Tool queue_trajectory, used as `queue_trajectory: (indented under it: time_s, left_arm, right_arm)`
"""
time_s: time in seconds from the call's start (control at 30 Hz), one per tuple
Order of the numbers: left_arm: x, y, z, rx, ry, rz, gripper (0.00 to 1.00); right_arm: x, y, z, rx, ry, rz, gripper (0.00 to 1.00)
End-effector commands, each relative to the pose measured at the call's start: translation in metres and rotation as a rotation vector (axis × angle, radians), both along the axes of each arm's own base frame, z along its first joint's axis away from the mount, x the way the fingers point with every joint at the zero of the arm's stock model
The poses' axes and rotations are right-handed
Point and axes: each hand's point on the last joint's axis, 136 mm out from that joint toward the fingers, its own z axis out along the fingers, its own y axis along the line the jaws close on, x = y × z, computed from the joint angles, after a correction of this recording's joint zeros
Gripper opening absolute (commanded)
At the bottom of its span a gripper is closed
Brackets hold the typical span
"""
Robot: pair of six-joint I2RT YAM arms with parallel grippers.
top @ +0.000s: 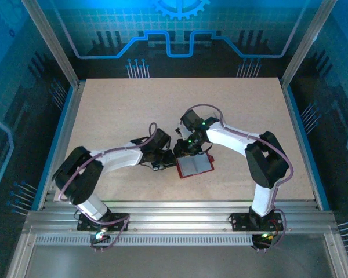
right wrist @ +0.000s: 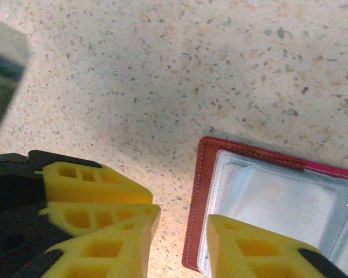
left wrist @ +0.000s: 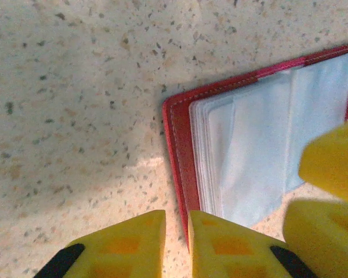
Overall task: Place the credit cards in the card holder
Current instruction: Flip over the card slot in the card holder, then pick up the credit card from the storage box.
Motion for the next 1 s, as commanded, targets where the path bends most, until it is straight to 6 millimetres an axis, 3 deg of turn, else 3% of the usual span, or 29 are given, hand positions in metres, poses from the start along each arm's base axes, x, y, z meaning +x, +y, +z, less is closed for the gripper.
queue_trajectory:
  time_s: [0.0, 0.1, 0.3, 0.4, 0.7, 0.97]
  left_arm:
    - [-0.002, 0.009, 0.019, -0.036, -0.039, 0.025, 0.22]
    - [-0.003, 0.017, 0.028, -0.035, -0.07, 0.023, 0.31]
    - [0.001, 0.008, 0.038, -0.044, -0.098, -0.027, 0.45]
    - [0.003, -0.001, 0.035, -0.06, -0.093, -0.04, 0.47]
    - [0.005, -0.012, 0.024, -0.07, -0.071, -0.073, 0.51]
    - [0.003, -0.012, 0.021, -0.072, -0.068, -0.076, 0.51]
  right_arm:
    - [0.006, 0.005, 0.03, 0.065, -0.058, 0.015, 0.35]
    - [0.024, -0.018, 0.045, 0.021, -0.123, -0.038, 0.38]
    - [0.093, -0.135, 0.068, -0.416, -0.314, -0.252, 0.51]
    - [0.118, -0.166, 0.065, -0.535, -0.307, -0.274, 0.51]
    - [0.163, -0.184, 0.043, -0.654, -0.269, -0.211, 0.49]
    - [0.176, -0.188, 0.03, -0.69, -0.243, -0.184, 0.4]
